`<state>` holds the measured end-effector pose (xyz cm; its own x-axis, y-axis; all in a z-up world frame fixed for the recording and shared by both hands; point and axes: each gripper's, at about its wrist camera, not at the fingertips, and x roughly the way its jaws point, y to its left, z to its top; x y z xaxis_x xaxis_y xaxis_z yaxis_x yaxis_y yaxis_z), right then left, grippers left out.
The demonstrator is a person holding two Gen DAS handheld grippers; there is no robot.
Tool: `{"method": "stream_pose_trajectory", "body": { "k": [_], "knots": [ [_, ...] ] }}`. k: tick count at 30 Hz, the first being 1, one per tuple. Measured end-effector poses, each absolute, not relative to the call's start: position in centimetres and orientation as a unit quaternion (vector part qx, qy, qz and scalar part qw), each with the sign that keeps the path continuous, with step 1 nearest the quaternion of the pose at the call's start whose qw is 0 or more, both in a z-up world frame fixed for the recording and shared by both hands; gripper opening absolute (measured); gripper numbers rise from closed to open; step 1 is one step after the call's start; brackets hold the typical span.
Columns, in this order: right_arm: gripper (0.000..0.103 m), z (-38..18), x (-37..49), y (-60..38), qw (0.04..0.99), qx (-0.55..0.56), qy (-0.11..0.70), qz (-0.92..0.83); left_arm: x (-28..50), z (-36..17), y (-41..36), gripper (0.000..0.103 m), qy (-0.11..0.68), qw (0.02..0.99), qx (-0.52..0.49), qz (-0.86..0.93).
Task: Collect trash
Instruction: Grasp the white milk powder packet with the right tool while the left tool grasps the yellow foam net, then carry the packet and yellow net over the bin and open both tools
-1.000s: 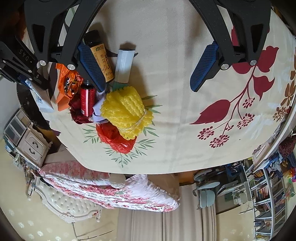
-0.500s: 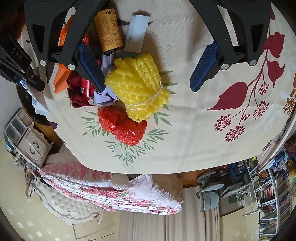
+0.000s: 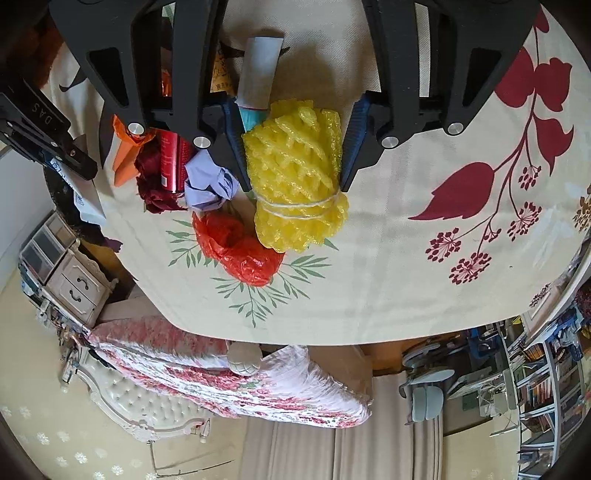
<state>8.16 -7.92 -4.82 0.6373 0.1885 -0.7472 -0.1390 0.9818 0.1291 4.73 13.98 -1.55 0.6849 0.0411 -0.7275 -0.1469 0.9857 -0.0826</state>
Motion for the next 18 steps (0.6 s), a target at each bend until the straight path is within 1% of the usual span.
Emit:
{"method": "stream_pose_trajectory", "body": {
  "k": [9,18],
  "knots": [
    [0.029,-3.2,7.5,-10.7,0.917,0.039,0.392,0.066,4.1,2.3,10.4,0.045,0.353,0.934,-0.058,0.014],
    [0.029,-2.4,7.7,-15.3,0.928,0.045,0.37,0.013,6.3,2.1,3.3,0.045,0.346,0.937,-0.033,-0.044]
  ]
}}
